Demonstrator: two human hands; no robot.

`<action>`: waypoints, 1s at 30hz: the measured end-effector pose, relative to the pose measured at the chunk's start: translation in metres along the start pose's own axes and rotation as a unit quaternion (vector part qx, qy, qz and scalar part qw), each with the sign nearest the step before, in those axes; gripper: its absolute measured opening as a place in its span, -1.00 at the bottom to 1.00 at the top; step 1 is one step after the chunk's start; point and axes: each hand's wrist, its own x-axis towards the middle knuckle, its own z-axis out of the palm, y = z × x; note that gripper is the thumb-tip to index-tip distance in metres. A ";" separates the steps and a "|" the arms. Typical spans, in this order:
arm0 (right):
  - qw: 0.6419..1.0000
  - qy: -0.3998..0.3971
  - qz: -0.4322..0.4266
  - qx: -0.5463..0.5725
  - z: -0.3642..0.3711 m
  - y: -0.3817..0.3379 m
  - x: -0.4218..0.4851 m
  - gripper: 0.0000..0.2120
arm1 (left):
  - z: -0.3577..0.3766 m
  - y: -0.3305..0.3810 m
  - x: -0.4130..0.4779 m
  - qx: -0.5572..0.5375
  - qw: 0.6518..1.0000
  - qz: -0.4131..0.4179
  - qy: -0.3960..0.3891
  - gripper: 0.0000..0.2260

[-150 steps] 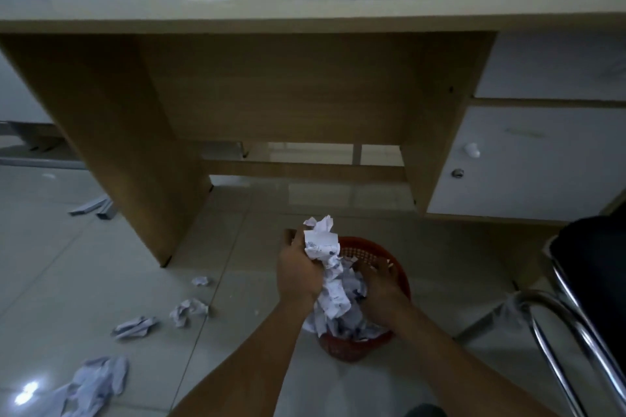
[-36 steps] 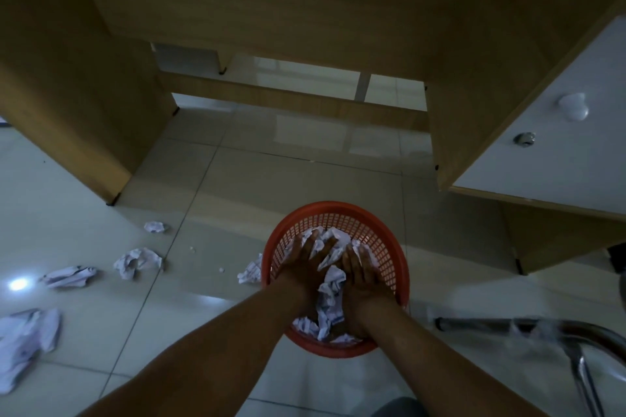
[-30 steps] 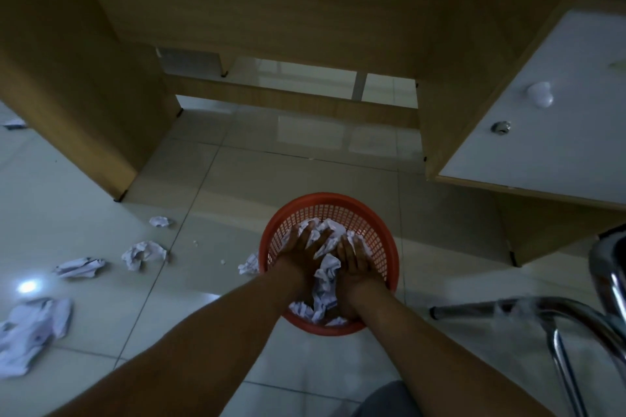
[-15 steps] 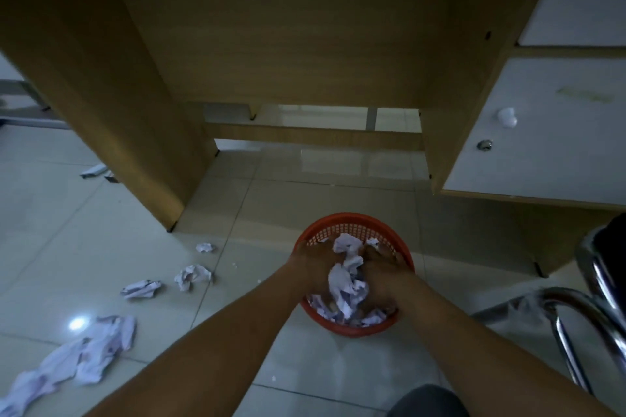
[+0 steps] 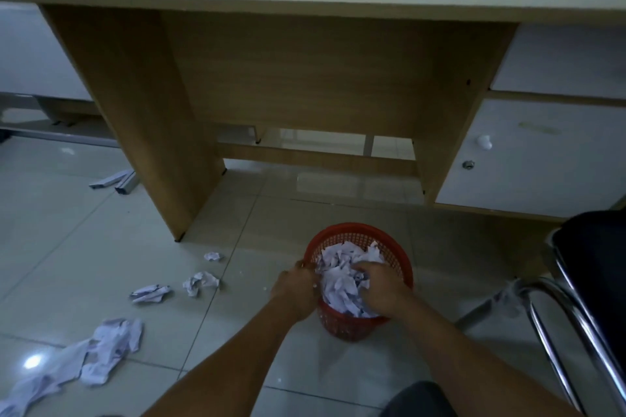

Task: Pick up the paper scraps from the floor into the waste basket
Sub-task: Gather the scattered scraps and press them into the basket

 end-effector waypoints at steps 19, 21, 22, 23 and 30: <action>0.953 0.133 -0.200 -0.184 0.074 -0.088 -0.045 -0.72 | 0.001 -0.073 -0.091 -0.091 0.995 -0.031 0.024 -0.63; 0.956 0.106 -0.226 -0.157 0.092 -0.102 -0.042 -0.71 | 0.011 -0.097 -0.101 -0.105 0.991 -0.075 0.038 -0.59; 0.958 0.091 -0.227 -0.147 0.099 -0.106 -0.040 -0.69 | 0.015 -0.107 -0.105 -0.113 0.989 -0.094 0.031 -0.59; 0.960 0.075 -0.228 -0.143 0.109 -0.109 -0.038 -0.68 | 0.020 -0.116 -0.112 -0.115 0.987 -0.108 0.025 -0.59; 0.980 -0.048 -0.153 -0.115 0.150 -0.105 -0.029 -0.60 | 0.049 -0.163 -0.143 -0.107 0.978 -0.178 -0.009 -0.55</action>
